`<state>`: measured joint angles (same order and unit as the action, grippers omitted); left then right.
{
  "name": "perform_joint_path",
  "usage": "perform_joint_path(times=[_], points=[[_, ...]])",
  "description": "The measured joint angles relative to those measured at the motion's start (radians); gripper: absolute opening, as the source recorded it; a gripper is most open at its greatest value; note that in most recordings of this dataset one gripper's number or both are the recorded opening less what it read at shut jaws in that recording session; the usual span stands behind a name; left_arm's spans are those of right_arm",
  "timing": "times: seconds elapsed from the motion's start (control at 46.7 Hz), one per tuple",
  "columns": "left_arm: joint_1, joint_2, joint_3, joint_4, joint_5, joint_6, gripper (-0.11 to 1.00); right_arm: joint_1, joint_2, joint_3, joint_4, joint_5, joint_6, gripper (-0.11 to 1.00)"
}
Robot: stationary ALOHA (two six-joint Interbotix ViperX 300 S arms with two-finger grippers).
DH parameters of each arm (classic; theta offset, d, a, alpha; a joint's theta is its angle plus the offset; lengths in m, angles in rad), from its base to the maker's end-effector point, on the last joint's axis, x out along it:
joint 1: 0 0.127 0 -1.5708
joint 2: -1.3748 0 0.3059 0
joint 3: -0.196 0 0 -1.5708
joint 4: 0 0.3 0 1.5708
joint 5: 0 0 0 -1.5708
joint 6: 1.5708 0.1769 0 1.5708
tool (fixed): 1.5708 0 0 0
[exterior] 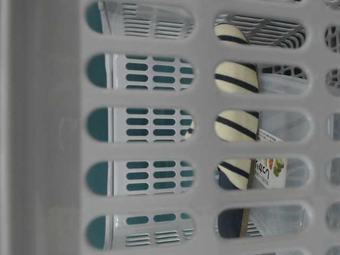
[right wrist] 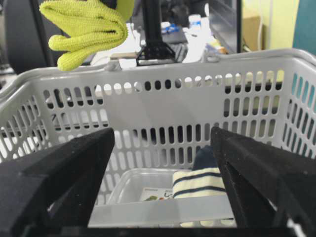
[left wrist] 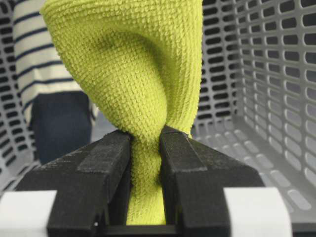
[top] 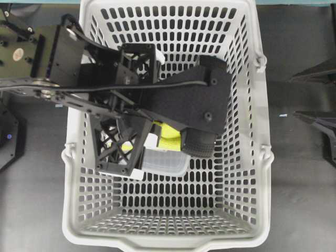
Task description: Pick up the yellow cloth from the shopping basket with the left arm.
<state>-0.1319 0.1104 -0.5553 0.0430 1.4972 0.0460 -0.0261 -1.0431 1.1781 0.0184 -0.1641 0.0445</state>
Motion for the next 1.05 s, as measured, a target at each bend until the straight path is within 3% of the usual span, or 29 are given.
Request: perform_joint_path(times=[0.664,1.049], points=[[0.000,0.009,0.005,0.000,0.005,0.000,0.14,0.000,0.000,0.002,0.002,0.000,-0.002,0.75],[0.025,0.009,0.098,0.000,0.046,0.002,0.14,-0.003,-0.003,0.008,0.000,0.000,-0.002,0.75]])
